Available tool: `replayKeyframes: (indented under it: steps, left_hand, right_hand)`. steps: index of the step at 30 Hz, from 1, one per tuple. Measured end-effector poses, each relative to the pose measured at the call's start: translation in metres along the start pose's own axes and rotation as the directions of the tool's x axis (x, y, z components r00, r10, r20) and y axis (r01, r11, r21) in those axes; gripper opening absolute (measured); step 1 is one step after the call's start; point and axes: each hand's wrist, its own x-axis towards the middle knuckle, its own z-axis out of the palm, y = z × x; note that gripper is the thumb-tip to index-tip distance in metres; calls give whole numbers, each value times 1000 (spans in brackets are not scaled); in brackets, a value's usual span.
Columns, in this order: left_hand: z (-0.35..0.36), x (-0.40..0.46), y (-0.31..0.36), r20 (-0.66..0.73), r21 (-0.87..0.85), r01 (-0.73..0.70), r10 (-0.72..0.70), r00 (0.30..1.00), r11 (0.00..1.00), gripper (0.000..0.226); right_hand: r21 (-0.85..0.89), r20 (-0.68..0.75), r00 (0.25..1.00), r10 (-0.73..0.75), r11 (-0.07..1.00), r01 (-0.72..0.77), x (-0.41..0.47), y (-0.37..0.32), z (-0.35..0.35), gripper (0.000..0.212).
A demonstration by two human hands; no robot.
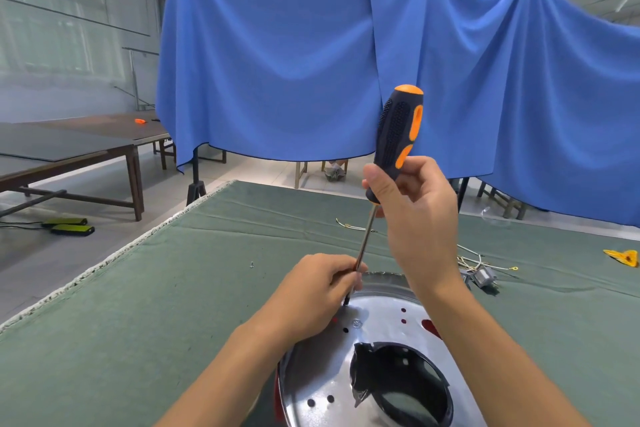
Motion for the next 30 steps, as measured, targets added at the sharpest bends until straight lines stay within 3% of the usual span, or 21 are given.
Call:
replayKeyframes:
  steps: [3, 9, 14, 21, 23, 27, 30]
  left_hand:
    - [0, 0, -1, -18, -19, -3, 3, 1000, 1000, 14]
    - [0, -1, 0, -26, -18, -4, 3, 1000, 1000, 16]
    - [0, -2, 1, -37, -51, 15, -17, 999, 999, 13]
    - [-1, -3, 2, -44, -71, 18, -21, 999, 997, 13]
    - [-2, -3, 2, -38, -75, 23, -26, 999, 997, 13]
    - [-2, -4, 3, -29, -58, 32, -34, 999, 998, 12]
    - [-2, -4, 4, -30, -59, 36, -38, 999, 998, 13]
  right_hand:
    - [-26, -25, 1000, 15, 1000, -15, -2, 0, 2, 25]
    - [-16, 115, 993, -20, 1000, 22, -7, -3, 1, 11]
    - [-51, -43, 999, -14, 999, 12, -5, -4, 2, 29]
    - [-40, 82, 997, -15, 999, 18, -12, -6, 2, 14]
    - [-59, 63, 998, -17, 998, 20, -10, -6, 1, 9]
    - [-65, -44, 999, -11, 998, 8, -9, -6, 2, 29]
    - [-62, -17, 1000, 7, 998, -8, -13, -7, 2, 23]
